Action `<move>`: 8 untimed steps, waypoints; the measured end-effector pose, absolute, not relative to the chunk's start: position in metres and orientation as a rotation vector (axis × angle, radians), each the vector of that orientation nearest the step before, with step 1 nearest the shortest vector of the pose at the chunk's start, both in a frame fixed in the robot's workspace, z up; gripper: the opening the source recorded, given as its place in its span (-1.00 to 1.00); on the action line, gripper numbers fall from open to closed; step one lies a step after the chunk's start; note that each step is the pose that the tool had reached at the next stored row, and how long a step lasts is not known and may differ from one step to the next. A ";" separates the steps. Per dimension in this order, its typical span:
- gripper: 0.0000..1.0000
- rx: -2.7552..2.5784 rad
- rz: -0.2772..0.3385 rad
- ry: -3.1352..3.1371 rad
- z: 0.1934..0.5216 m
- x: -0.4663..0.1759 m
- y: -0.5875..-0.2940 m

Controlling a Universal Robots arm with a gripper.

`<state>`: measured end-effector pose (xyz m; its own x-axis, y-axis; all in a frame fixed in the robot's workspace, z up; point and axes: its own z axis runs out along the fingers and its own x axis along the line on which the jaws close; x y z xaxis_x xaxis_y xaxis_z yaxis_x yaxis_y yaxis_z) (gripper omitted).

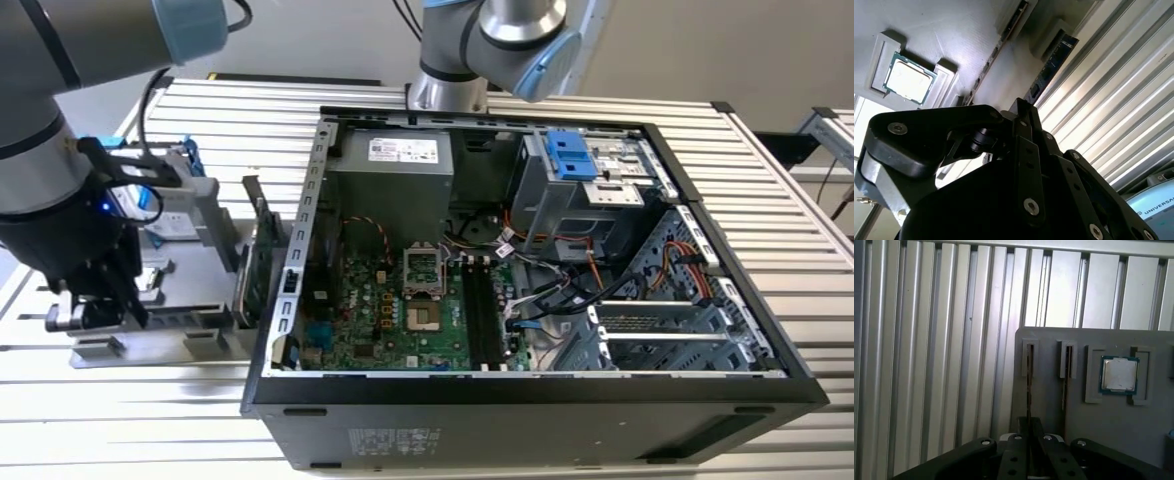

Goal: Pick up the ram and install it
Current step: 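Pick up the ram and move it above insertion slot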

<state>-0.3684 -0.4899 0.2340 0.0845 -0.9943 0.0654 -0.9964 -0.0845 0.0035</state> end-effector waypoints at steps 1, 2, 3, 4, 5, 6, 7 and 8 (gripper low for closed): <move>-1.00 2.278 0.071 -2.093 0.235 -0.368 -0.490; -1.00 2.278 0.071 -2.093 0.236 -0.368 -0.490; -1.00 2.278 0.071 -2.093 0.237 -0.368 -0.490; -1.00 2.278 0.071 -2.093 0.238 -0.368 -0.490; -1.00 2.278 0.071 -2.093 0.239 -0.368 -0.490; -1.00 2.278 0.071 -2.093 0.240 -0.368 -0.490; -1.00 2.278 0.071 -2.093 0.241 -0.368 -0.490; -1.00 2.278 0.071 -2.093 0.242 -0.368 -0.490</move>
